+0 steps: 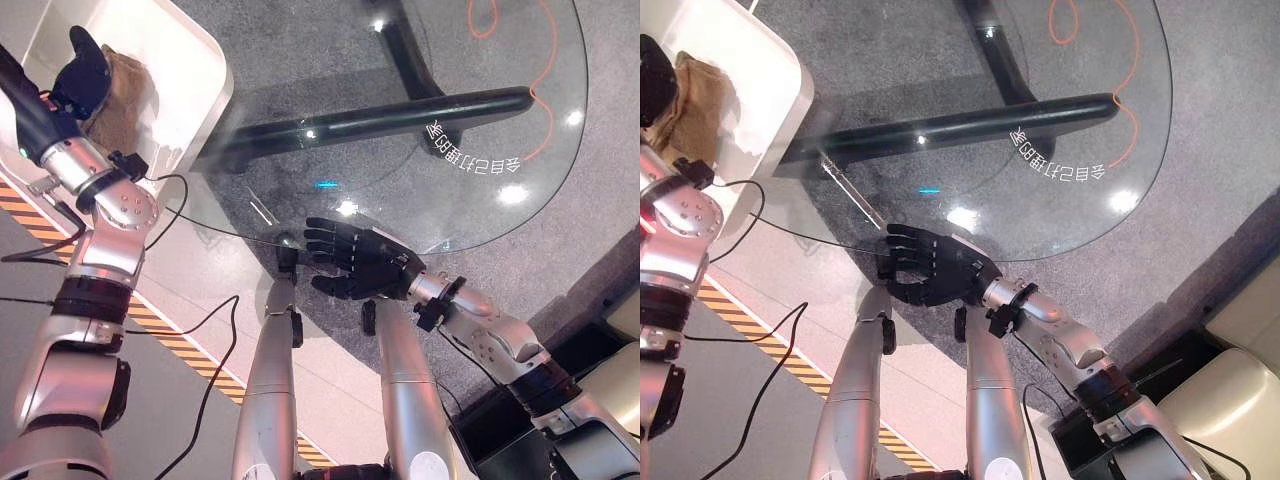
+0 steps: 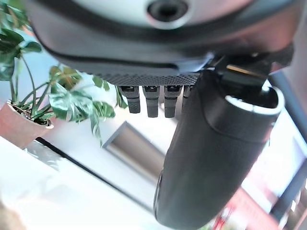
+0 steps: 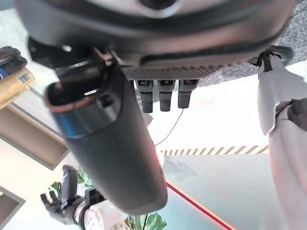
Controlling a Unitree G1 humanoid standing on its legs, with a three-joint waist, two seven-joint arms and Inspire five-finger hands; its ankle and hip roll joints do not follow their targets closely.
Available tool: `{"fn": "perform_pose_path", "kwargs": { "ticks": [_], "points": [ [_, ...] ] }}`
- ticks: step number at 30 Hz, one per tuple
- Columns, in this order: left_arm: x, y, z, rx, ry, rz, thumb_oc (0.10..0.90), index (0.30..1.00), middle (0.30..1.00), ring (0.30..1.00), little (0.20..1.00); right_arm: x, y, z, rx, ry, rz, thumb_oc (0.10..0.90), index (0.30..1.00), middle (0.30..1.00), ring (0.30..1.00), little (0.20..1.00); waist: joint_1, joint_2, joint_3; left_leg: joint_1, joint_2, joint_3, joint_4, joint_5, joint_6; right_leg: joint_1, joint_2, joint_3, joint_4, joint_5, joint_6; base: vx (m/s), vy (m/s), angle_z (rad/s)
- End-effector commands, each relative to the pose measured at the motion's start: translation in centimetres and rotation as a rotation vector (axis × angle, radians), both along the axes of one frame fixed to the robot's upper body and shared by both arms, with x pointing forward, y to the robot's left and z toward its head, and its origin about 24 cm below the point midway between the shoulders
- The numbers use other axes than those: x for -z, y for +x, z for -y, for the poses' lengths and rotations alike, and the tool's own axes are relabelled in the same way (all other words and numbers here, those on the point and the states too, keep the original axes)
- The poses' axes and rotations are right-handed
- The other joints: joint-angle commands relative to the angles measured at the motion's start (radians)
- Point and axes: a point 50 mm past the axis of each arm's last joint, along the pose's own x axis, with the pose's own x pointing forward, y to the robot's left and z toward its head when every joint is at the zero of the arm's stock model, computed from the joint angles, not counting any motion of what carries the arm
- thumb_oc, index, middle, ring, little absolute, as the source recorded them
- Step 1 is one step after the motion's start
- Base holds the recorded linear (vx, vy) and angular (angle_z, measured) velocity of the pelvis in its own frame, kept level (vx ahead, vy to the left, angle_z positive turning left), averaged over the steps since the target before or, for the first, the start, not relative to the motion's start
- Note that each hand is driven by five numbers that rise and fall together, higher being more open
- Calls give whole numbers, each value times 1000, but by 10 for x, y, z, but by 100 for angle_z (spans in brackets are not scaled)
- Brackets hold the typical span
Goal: Wipe the table with a cloth and put it in the basket.
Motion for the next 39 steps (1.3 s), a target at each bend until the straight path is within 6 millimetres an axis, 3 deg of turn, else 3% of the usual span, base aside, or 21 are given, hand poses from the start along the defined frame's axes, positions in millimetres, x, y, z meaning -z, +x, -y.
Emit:
{"fn": "perform_pose_path", "kwargs": {
  "ticks": [1, 3, 9, 12, 13, 14, 16, 18, 21, 22, 26, 27, 31, 35, 39],
  "points": [
    [-31, -28, 1, -65, 31, 324, 800, 900, 900, 900, 900, -23, -24, -17, -86, 127, 148, 800, 900, 900, 900, 900, 7, 21, -25, 39, -87, 41, 114, -131, 67, 89, 56, -13, -153, 41, 1, -48, -114, 2],
    [-25, -31, 0, -22, 29, 297, 800, 900, 900, 900, 900, -21, -27, -16, -83, 133, 148, 800, 900, 900, 900, 900, 12, 19, -25, 50, -87, 38, 116, -132, 65, 101, 60, -19, -145, 32, -3, -52, -119, 3],
    [23, -38, 0, 134, -10, 130, 800, 900, 900, 900, 900, -1, -38, -8, -58, 146, 148, 800, 900, 900, 900, 900, 31, 17, -25, 125, -87, 23, 73, -116, 55, 182, 67, -36, -159, 20, -1, -68, -134, 0],
    [68, -38, 5, 306, -116, -63, 800, 900, 900, 900, 900, 19, -39, 1, -14, 144, 117, 800, 900, 900, 900, 900, 48, 11, -25, 221, -89, 12, 22, -98, 45, 282, 68, -53, -185, 17, 3, -87, -158, 1],
    [72, -37, 6, 316, -121, -81, 800, 900, 900, 900, 900, 21, -39, 2, -10, 144, 111, 800, 900, 900, 900, 900, 50, 10, -25, 231, -89, 11, 17, -96, 44, 292, 68, -55, -188, 17, 4, -84, -153, 7],
    [91, -37, 9, 356, -171, -162, 800, 900, 900, 900, 900, 31, -38, 8, 27, 141, 80, 800, 900, 900, 900, 900, 56, 8, -25, 282, -88, 3, -10, -89, 42, 344, 66, -62, -206, 18, 5, -91, -152, 8],
    [110, -33, 10, 439, -232, -268, 800, 900, 900, 900, 900, 42, -36, 12, 70, 126, 49, 800, 900, 900, 900, 900, 62, 7, -25, 335, -87, -4, -36, -82, 39, 397, 64, -69, -224, 17, 8, -80, -154, 3],
    [140, -36, 15, 497, -340, -365, 800, 900, 900, 900, 900, 64, -36, 21, 162, 59, -10, 800, 900, 900, 900, 900, 70, 6, -25, 426, -83, -12, -73, -75, 37, 493, 57, -74, -261, 22, 11, -59, -147, 4],
    [188, -44, 18, 579, -480, -540, 800, 900, 900, 900, 900, 97, -40, 35, 287, -74, -103, 800, 900, 900, 900, 900, 77, 5, -75, 495, -79, -23, -114, -73, 36, 569, 46, -82, -309, 32, 17, -17, -112, 8],
    [216, -50, 25, 638, -544, -646, 800, 900, 900, 900, 900, 109, -43, 40, 332, -125, -146, 800, 900, 900, 900, 900, 79, 4, -98, 532, -78, -26, -132, -76, 38, 611, 39, -86, -330, 35, 21, 14, -88, 2],
    [272, -71, 36, 672, -659, -906, 800, 900, 900, 900, 900, 137, -54, 53, 441, -211, -262, 800, 900, 900, 900, 900, 76, 1, -163, 604, -69, -33, -179, -77, 38, 699, 36, -83, -398, 55, 25, 29, -54, 3],
    [299, -85, 41, 673, -703, -1030, 800, 900, 900, 900, 900, 151, -62, 62, 479, -222, -335, 800, 900, 900, 900, 900, 72, -4, -199, 646, -65, -31, -199, -81, 38, 748, 34, -83, -431, 61, 27, 92, -39, 0],
    [352, -120, 57, 669, -873, -1276, 800, 900, 900, 900, 900, 188, -90, 78, 558, -273, -512, 800, 900, 900, 900, 900, 59, -11, -280, 731, -50, -20, -230, -96, 40, 834, 36, -71, -479, 72, 33, 116, -17, 1],
    [388, -154, 67, 668, -996, -1485, 800, 900, 900, 900, 900, 218, -120, 86, 598, -364, -649, 800, 900, 900, 900, 900, 44, -15, -347, 801, -37, -9, -261, -109, 45, 896, 38, -57, -515, 80, 42, 96, -3, 0],
    [406, -178, 67, 667, -1101, -1594, 800, 900, 900, 900, 900, 239, -147, 92, 608, -457, -774, 800, 900, 900, 900, 900, 32, -13, -395, 863, -23, 0, -308, -111, 43, 945, 41, -49, -546, 80, 50, 60, -4, -5]
  ]
}}
